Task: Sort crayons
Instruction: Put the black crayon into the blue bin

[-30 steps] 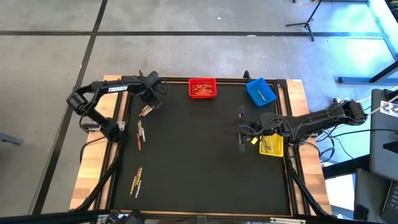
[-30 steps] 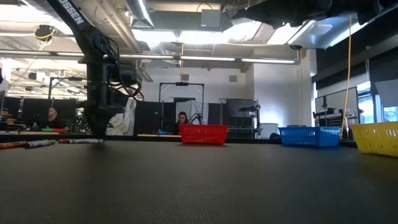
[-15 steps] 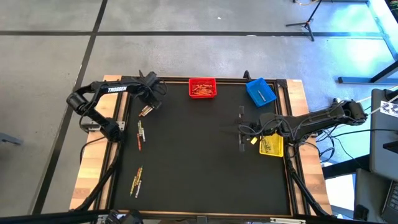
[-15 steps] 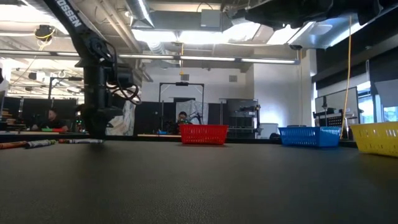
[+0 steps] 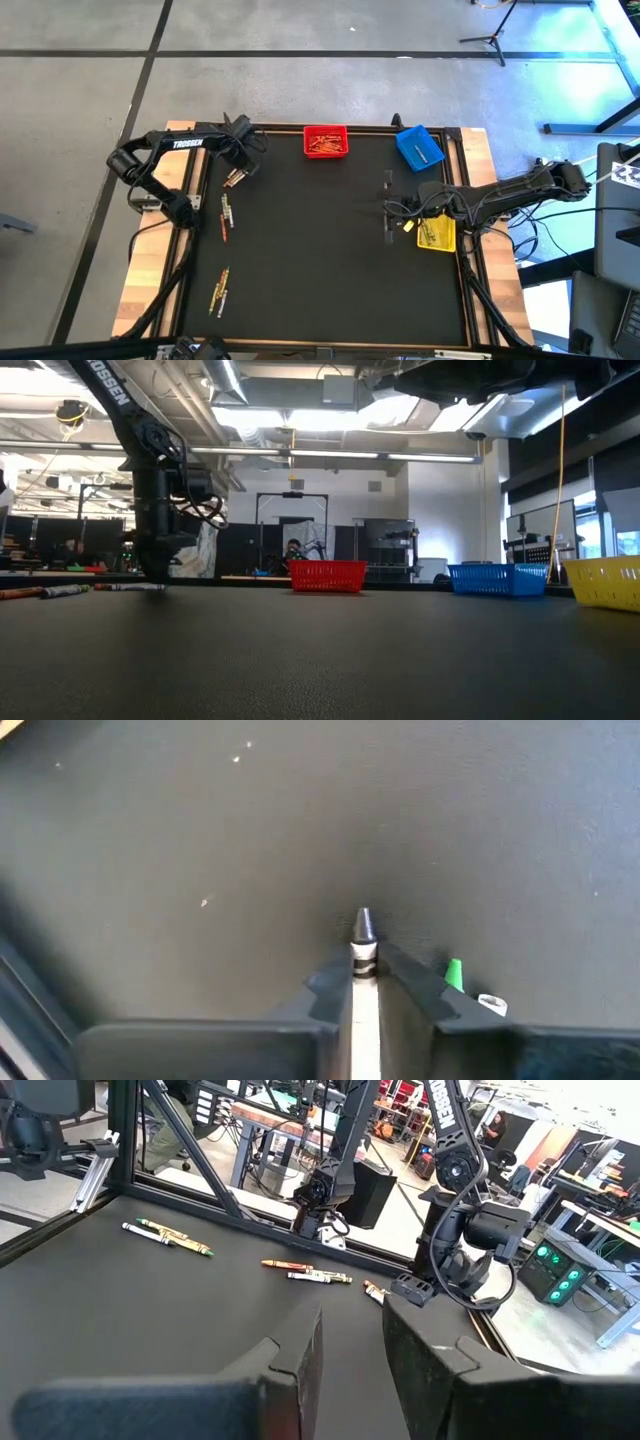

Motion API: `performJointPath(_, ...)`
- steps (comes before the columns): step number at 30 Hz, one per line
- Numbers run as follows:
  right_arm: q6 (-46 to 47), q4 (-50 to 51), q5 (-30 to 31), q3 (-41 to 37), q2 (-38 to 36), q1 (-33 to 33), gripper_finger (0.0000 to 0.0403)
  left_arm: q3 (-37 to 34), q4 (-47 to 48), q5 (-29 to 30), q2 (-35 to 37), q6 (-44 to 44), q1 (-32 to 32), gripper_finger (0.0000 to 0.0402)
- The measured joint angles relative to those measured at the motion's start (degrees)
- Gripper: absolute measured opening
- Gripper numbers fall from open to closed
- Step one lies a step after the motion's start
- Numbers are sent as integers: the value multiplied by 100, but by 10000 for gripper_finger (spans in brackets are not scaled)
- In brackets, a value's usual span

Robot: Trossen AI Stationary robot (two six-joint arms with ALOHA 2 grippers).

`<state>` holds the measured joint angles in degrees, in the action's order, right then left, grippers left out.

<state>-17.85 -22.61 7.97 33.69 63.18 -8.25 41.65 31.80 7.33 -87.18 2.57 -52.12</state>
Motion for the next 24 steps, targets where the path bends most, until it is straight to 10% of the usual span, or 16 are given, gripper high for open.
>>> performJointPath(24,445,-75,48,2,2,2,124,-13,-90,58,598,-223,412,10)
